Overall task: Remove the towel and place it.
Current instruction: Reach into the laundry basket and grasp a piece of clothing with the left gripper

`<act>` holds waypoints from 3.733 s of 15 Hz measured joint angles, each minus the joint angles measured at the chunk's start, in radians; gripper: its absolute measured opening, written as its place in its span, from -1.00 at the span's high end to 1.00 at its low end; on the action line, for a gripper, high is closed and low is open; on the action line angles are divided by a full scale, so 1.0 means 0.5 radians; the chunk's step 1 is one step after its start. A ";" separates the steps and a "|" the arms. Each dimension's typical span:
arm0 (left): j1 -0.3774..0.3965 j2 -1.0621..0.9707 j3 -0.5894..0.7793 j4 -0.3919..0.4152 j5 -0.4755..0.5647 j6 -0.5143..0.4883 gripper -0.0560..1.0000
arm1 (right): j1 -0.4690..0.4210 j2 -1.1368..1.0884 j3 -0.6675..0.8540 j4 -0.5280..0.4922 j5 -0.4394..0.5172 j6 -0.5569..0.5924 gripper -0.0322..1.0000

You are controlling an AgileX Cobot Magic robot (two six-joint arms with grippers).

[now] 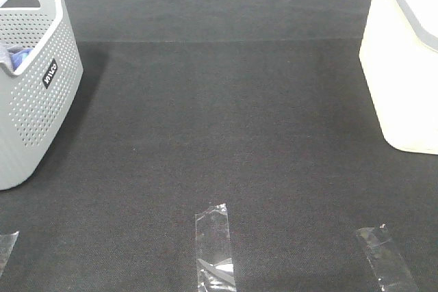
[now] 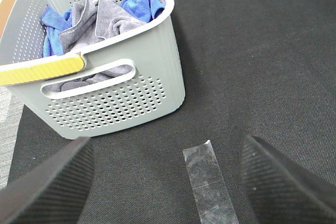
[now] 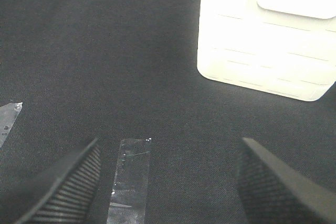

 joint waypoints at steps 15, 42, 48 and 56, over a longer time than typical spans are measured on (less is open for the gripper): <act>0.000 0.000 0.000 0.000 0.000 0.000 -0.50 | 0.000 0.000 0.000 0.000 0.000 0.000 -0.39; 0.000 0.000 0.000 0.000 0.000 0.000 -0.50 | 0.000 0.000 0.000 0.000 0.000 0.000 -0.39; 0.000 0.000 0.000 0.000 0.000 0.000 -0.50 | 0.000 0.000 0.000 0.000 0.000 0.000 -0.39; 0.000 0.000 0.000 0.000 0.000 0.000 -0.50 | 0.000 0.000 0.000 0.000 0.000 0.000 -0.39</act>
